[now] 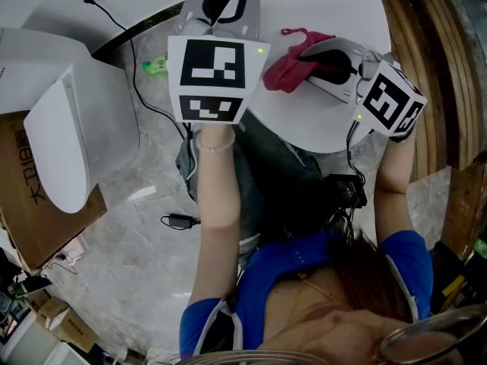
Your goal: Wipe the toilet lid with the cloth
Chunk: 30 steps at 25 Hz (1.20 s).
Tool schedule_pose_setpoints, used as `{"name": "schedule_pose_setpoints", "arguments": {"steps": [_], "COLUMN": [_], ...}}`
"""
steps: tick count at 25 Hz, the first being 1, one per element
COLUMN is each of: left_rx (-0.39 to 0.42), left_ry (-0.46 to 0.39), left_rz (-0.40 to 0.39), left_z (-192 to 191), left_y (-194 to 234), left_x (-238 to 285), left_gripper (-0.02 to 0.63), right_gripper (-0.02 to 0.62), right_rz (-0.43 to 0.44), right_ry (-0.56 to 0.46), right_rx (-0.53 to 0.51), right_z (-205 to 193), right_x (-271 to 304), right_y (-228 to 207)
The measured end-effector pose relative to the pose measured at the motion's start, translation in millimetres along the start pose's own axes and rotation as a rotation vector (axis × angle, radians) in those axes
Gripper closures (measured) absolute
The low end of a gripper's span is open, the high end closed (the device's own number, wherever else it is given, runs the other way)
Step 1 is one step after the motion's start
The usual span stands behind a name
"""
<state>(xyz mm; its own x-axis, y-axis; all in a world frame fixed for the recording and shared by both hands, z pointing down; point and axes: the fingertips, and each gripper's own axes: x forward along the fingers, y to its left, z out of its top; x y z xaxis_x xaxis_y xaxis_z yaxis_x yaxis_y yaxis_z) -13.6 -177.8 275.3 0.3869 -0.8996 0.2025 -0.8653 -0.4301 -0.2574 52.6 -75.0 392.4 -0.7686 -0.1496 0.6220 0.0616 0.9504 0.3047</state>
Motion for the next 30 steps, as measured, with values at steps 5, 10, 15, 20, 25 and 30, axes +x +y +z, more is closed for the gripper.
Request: {"name": "schedule_pose_setpoints", "arguments": {"steps": [5, 10, 15, 20, 25, 30], "left_rx": [0.001, 0.001, 0.004, 0.004, 0.005, 0.006], "left_ry": [0.002, 0.001, 0.004, 0.005, 0.006, 0.006], "left_rz": [-0.002, -0.002, -0.005, -0.006, -0.004, -0.006], "left_z": [0, 0, 0, 0, -1, 0], "left_y": [0, -1, -2, -2, -2, -3], "left_x": [0, 0, 1, 1, 1, 1], "left_gripper": [0.603, 0.603, 0.603, 0.603, 0.603, 0.603], "right_gripper": [0.525, 0.525, 0.525, 0.525, 0.525, 0.525], "right_rz": [-0.008, -0.015, -0.032, -0.044, -0.055, -0.065], "right_ry": [0.002, 0.009, 0.008, 0.008, 0.007, 0.006], "right_rx": [0.01, 0.037, 0.063, 0.083, 0.1, 0.102], "right_z": [-5, -14, -23, -29, -37, -41], "right_x": [-4, -13, -22, -28, -35, -41], "right_y": [-2, -6, -10, -13, -16, -18]}}
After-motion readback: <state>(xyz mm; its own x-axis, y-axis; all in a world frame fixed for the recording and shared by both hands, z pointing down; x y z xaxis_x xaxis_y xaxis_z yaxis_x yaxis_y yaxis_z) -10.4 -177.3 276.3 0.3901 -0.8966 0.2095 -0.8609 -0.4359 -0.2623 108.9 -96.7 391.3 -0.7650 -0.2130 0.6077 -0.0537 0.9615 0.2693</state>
